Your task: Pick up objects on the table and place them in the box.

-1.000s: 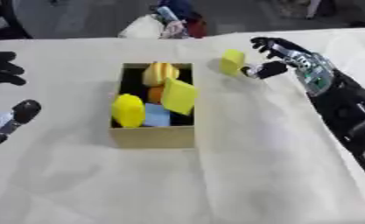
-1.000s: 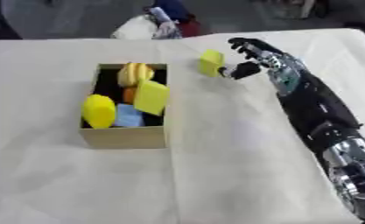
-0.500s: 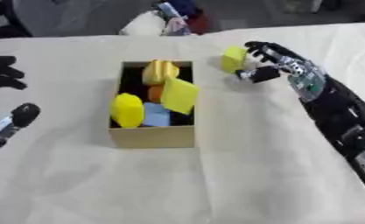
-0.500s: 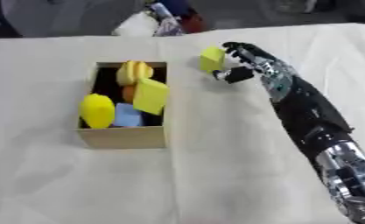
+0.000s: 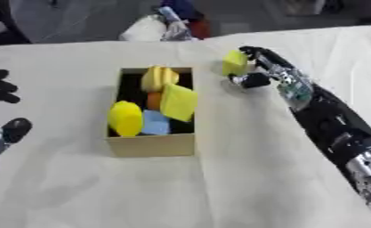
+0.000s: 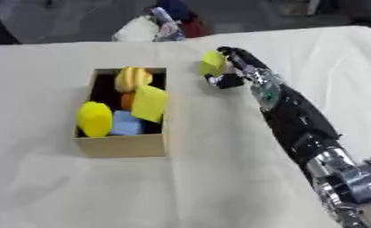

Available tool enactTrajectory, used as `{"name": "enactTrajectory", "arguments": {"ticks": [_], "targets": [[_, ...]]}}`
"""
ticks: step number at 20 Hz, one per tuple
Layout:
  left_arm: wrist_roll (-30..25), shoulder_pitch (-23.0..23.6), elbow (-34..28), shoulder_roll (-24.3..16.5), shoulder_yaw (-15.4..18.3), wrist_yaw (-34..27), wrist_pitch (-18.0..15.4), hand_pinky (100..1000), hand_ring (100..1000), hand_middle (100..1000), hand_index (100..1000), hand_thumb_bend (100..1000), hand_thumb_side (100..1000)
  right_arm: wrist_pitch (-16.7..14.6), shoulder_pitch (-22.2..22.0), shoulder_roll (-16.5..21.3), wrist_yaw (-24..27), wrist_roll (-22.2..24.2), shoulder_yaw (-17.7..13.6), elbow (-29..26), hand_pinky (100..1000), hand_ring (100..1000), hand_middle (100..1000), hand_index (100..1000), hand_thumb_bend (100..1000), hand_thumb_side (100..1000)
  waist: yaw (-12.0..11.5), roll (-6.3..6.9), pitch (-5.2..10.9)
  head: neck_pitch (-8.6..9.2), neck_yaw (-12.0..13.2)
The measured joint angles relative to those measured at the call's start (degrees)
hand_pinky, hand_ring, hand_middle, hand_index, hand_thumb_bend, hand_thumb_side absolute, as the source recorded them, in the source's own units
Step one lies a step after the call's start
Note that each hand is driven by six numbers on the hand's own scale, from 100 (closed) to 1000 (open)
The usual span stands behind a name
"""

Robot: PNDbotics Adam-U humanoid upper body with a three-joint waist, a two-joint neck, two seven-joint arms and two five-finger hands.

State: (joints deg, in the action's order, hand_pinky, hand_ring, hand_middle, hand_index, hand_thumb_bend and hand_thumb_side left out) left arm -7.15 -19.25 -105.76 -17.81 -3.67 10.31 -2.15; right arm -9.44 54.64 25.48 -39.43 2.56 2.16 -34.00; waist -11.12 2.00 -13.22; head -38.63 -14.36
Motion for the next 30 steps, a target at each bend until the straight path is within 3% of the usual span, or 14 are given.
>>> {"name": "enactTrajectory", "arguments": {"ticks": [5,7,9,10,12,18,24,30], "targets": [[-0.1,0.0,-0.2,0.2,0.0,0.0,-0.1,787,622,620,816,754,585,2.2,0.4,-0.1,-1.0,-2.9,0.0,0.7,813,861,806,937,313,360,-0.7,0.0,-0.16,0.71,-1.4],[-0.1,0.0,-0.3,0.2,0.0,0.0,-0.1,787,621,620,816,752,585,3.2,0.4,-0.2,-1.6,-4.2,0.0,0.8,789,826,723,860,262,268,-0.9,0.0,-0.19,0.91,-1.8],[-0.2,0.0,-0.3,0.2,0.0,-0.1,-0.1,787,620,620,816,751,585,4.3,0.6,-0.5,-2.4,-5.9,0.0,0.8,743,753,553,703,147,111,-0.9,0.0,-0.19,0.93,-2.0],[-0.2,0.0,-0.3,0.2,0.0,-0.1,0.0,787,620,620,816,749,585,4.6,0.6,-0.7,-2.6,-7.0,0.0,0.8,718,712,484,625,100,100,-0.9,0.0,-0.19,0.93,-2.1],[-0.2,0.1,-0.3,0.2,0.0,-0.1,0.0,787,619,620,816,747,585,4.9,0.3,-1.1,-3.0,-9.5,0.0,0.4,678,639,383,513,100,100,-0.7,0.0,-0.19,0.93,-2.1],[-0.2,0.7,-0.2,0.2,0.0,-0.1,0.0,787,619,619,815,742,585,2.6,-1.0,-1.5,-1.8,-14.4,2.2,-6.3,647,599,335,466,100,100,1.0,0.0,-0.19,0.86,-1.8],[0.2,1.9,-0.2,0.2,0.5,0.1,-0.1,788,618,618,814,738,583,1.1,-1.4,-1.2,6.3,-8.5,7.5,-21.6,652,607,351,482,100,100,2.6,-0.02,-0.03,0.09,-1.3],[1.3,2.7,-0.3,0.2,1.7,0.3,-0.1,787,617,617,813,737,576,0.4,-1.4,-0.9,13.5,4.6,14.1,-33.6,681,650,407,539,100,100,3.0,-0.13,0.72,-0.18,-1.5]]}}
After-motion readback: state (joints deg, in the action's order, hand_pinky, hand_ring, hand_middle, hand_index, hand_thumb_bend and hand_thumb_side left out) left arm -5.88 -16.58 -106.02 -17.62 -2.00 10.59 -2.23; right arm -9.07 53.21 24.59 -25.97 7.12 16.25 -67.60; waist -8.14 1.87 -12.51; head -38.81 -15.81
